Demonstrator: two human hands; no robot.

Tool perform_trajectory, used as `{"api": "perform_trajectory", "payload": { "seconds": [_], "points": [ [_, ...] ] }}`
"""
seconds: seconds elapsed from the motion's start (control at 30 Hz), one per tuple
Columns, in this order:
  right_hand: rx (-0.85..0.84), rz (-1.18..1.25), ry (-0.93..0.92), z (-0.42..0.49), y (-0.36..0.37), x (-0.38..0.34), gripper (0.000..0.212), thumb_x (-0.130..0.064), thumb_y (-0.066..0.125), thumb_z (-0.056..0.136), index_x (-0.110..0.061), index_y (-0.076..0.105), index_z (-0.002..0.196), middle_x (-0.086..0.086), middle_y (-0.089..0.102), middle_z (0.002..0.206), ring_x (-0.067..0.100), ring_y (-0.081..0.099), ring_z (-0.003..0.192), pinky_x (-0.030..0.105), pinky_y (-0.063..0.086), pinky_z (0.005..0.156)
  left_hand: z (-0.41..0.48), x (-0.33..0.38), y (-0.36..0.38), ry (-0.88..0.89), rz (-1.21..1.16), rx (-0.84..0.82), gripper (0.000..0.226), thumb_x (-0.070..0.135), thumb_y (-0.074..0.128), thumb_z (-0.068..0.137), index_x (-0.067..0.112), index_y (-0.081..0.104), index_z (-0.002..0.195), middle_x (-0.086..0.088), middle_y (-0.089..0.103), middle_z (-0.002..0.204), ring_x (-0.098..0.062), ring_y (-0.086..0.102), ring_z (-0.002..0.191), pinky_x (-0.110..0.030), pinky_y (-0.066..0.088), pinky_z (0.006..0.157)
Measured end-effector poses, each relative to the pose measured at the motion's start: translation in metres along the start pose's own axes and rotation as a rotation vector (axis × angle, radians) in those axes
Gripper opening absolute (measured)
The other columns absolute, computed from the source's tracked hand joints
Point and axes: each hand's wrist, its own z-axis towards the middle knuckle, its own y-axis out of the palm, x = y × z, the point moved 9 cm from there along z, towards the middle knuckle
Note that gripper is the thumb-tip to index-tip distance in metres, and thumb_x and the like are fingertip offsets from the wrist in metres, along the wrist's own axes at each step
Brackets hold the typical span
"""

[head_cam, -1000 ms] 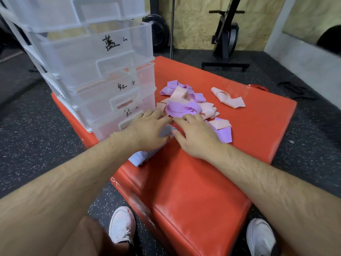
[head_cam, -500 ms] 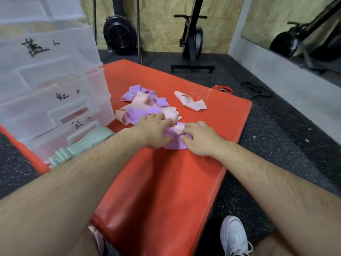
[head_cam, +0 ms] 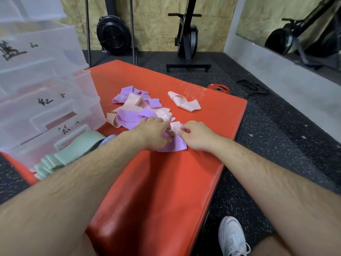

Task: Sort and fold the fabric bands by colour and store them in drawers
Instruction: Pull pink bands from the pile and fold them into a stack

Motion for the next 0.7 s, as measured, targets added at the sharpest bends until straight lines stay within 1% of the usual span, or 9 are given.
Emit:
{"api": "perform_trajectory", "payload": {
  "seconds": [0.13, 0.17, 0.23, 0.27, 0.37, 0.43, 0.53, 0.63, 0.7],
  "points": [
    [0.099, 0.11, -0.079, 0.003, -0.014, -0.013, 0.029, -0.03, 0.05, 0.096, -0.009, 0.066, 0.11, 0.004, 0.057, 0.124, 0.027, 0.052, 0.119, 0.038, 0.041, 0.105, -0.001, 0.0, -0.007, 0.013, 0.0, 0.067, 0.045, 0.049, 0.053, 0.091, 0.029, 0.049, 0.132, 0.002, 0.05, 0.134, -0.027, 0.043, 0.121, -0.043, 0.032, 0.099],
    [0.146, 0.143, -0.121, 0.002, -0.022, -0.018, 0.029, -0.025, 0.05, 0.094, -0.007, 0.066, 0.111, 0.005, 0.057, 0.125, 0.025, 0.052, 0.12, 0.032, 0.04, 0.105, -0.002, -0.001, -0.014, 0.009, -0.028, 0.113, 0.047, 0.048, 0.054, 0.091, 0.028, 0.048, 0.133, 0.002, 0.05, 0.133, -0.027, 0.045, 0.121, -0.043, 0.034, 0.097],
    [0.258, 0.208, -0.221, -0.004, -0.044, -0.033, 0.029, -0.014, 0.051, 0.093, -0.004, 0.067, 0.116, 0.006, 0.057, 0.13, 0.02, 0.051, 0.125, 0.012, 0.032, 0.103, -0.003, -0.005, -0.03, 0.0, -0.109, 0.224, 0.049, 0.045, 0.055, 0.09, 0.025, 0.047, 0.135, 0.0, 0.052, 0.13, -0.027, 0.049, 0.119, -0.04, 0.04, 0.091],
    [0.318, 0.233, -0.271, -0.008, -0.056, -0.041, 0.03, -0.008, 0.051, 0.095, -0.003, 0.066, 0.121, 0.006, 0.055, 0.134, 0.017, 0.05, 0.127, 0.007, 0.028, 0.104, -0.005, -0.006, -0.04, 0.01, -0.147, 0.283, 0.051, 0.044, 0.051, 0.088, 0.023, 0.048, 0.134, -0.001, 0.053, 0.129, -0.028, 0.052, 0.117, -0.041, 0.043, 0.089],
    [0.502, 0.273, -0.413, -0.021, -0.096, -0.063, 0.036, 0.0, 0.049, 0.097, 0.003, 0.06, 0.131, 0.01, 0.052, 0.139, 0.007, 0.046, 0.126, 0.013, 0.033, 0.108, -0.016, -0.008, -0.077, 0.033, -0.268, 0.498, 0.048, 0.038, 0.05, 0.091, 0.017, 0.051, 0.135, -0.003, 0.056, 0.129, -0.026, 0.057, 0.11, -0.038, 0.043, 0.09],
    [0.609, 0.279, -0.49, -0.031, -0.122, -0.076, 0.041, 0.005, 0.047, 0.095, 0.005, 0.056, 0.135, 0.012, 0.05, 0.142, 0.0, 0.04, 0.125, 0.006, 0.028, 0.108, -0.025, -0.01, -0.097, 0.047, -0.353, 0.61, 0.045, 0.03, 0.055, 0.096, 0.016, 0.048, 0.139, -0.002, 0.053, 0.135, -0.021, 0.057, 0.109, -0.031, 0.041, 0.09],
    [0.749, 0.302, -0.56, -0.051, -0.157, -0.093, 0.044, 0.006, 0.046, 0.095, 0.003, 0.054, 0.138, 0.008, 0.047, 0.145, -0.001, 0.036, 0.131, 0.008, 0.026, 0.11, -0.033, -0.017, -0.116, 0.061, -0.494, 0.691, 0.05, 0.027, 0.058, 0.096, 0.02, 0.043, 0.143, 0.002, 0.049, 0.137, -0.011, 0.058, 0.103, -0.026, 0.044, 0.088],
    [0.817, 0.376, -0.612, -0.068, -0.178, -0.107, 0.045, 0.007, 0.047, 0.096, 0.003, 0.053, 0.14, 0.004, 0.044, 0.146, -0.002, 0.037, 0.132, 0.0, 0.029, 0.1, -0.043, -0.022, -0.128, 0.052, -0.552, 0.752, 0.046, 0.035, 0.055, 0.097, 0.025, 0.043, 0.14, 0.008, 0.05, 0.134, -0.004, 0.057, 0.102, -0.025, 0.045, 0.087],
    [0.828, 0.442, -0.629, -0.073, -0.185, -0.113, 0.045, 0.004, 0.047, 0.098, 0.001, 0.052, 0.142, 0.004, 0.044, 0.148, 0.005, 0.042, 0.135, 0.003, 0.035, 0.097, -0.049, -0.02, -0.132, 0.085, -0.559, 0.765, 0.044, 0.034, 0.056, 0.097, 0.025, 0.046, 0.139, 0.009, 0.051, 0.132, -0.005, 0.056, 0.104, -0.024, 0.044, 0.09]
  ]
}}
